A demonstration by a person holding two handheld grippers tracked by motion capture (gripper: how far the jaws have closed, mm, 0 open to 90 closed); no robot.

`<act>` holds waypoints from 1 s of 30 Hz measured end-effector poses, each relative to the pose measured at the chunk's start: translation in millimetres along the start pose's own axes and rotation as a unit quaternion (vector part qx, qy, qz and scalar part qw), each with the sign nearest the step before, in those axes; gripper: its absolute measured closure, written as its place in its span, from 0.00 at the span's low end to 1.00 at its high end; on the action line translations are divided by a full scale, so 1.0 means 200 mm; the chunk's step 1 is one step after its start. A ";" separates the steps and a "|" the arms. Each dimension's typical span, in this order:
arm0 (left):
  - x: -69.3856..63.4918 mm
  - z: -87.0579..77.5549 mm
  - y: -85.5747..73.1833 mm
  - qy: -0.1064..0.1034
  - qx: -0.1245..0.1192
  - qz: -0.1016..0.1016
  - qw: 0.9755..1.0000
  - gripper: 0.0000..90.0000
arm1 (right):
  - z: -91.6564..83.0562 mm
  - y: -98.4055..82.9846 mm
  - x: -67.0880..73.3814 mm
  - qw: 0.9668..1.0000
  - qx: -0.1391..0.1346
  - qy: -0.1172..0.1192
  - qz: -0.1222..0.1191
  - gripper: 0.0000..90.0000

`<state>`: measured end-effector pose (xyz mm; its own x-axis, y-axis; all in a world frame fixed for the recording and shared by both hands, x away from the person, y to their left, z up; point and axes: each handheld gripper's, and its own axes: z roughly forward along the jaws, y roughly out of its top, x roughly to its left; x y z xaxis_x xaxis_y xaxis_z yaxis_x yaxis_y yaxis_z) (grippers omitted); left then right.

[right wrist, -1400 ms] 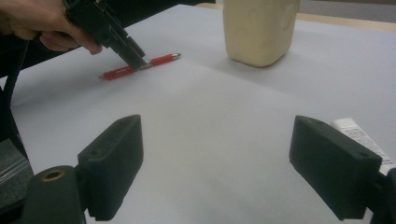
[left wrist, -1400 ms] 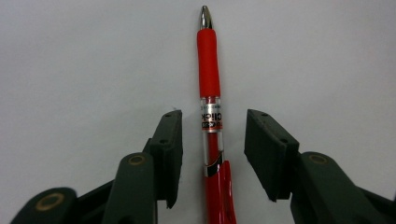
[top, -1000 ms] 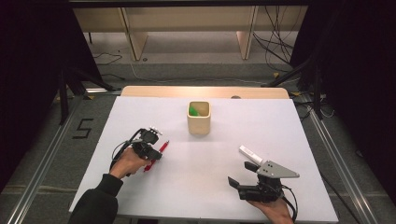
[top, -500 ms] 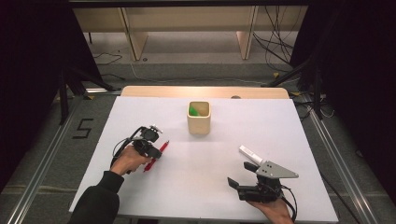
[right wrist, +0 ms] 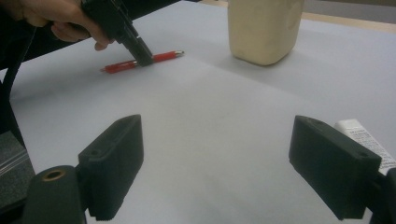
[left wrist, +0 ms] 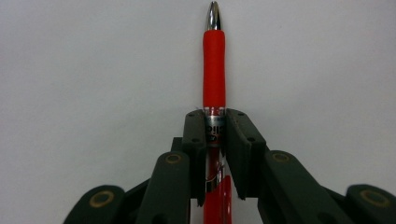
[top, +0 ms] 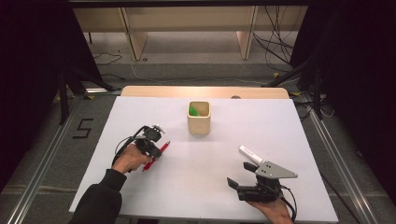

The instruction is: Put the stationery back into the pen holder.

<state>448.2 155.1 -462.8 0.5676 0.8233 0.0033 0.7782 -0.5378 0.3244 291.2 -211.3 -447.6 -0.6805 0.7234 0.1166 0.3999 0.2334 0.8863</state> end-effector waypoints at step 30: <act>0.07 -0.19 -0.02 -0.016 -0.121 -0.017 0.992 0.88 | 0.00 0.00 0.00 1.000 0.000 0.002 0.001 0.21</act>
<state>442.2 175.2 -428.7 0.5541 0.8315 -0.0403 0.7118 -0.4481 0.5409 291.2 -210.9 -447.5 -0.6821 0.7215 0.1190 0.4005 0.2325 0.8863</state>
